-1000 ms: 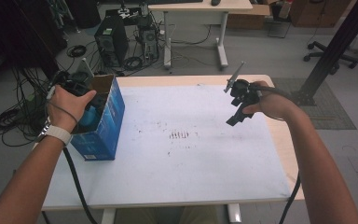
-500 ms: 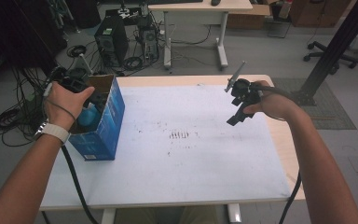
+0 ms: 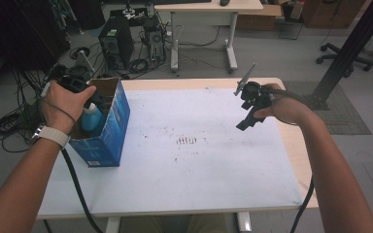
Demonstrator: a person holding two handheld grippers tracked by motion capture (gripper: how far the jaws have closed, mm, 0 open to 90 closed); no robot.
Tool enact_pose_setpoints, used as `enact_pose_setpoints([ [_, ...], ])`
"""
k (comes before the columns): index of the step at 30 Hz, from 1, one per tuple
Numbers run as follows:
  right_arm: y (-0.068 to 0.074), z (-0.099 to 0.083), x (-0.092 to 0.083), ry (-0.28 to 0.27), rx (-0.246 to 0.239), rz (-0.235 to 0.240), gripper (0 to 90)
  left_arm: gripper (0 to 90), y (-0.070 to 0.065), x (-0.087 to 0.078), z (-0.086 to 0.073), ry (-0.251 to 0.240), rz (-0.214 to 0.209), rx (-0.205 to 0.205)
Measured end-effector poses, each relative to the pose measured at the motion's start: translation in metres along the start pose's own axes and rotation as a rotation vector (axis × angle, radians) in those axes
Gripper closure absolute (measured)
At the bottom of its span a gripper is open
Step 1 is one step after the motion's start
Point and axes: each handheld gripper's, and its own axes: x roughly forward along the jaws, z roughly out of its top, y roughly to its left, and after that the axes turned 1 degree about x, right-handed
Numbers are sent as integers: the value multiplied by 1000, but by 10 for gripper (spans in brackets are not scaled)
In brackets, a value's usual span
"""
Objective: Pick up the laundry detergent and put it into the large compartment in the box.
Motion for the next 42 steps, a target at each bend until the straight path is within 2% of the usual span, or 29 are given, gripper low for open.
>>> enact_pose_setpoints([
  [5,1,0,-2,-3,-1,-1,103,109,-1,-5,0,-4,8,5],
  [11,2,-1,-3,-3,-1,-3,103,107,-2,-14,0,-34,30,22],
  [21,4,1,-4,-1,-4,-5,103,104,-6,-30,-1,-70,26,60],
  [36,5,1,-4,-1,-5,-8,103,101,-13,-49,-1,-104,-5,111],
  [42,5,0,-4,1,-4,-7,103,101,-17,-54,-3,-129,-39,130],
])
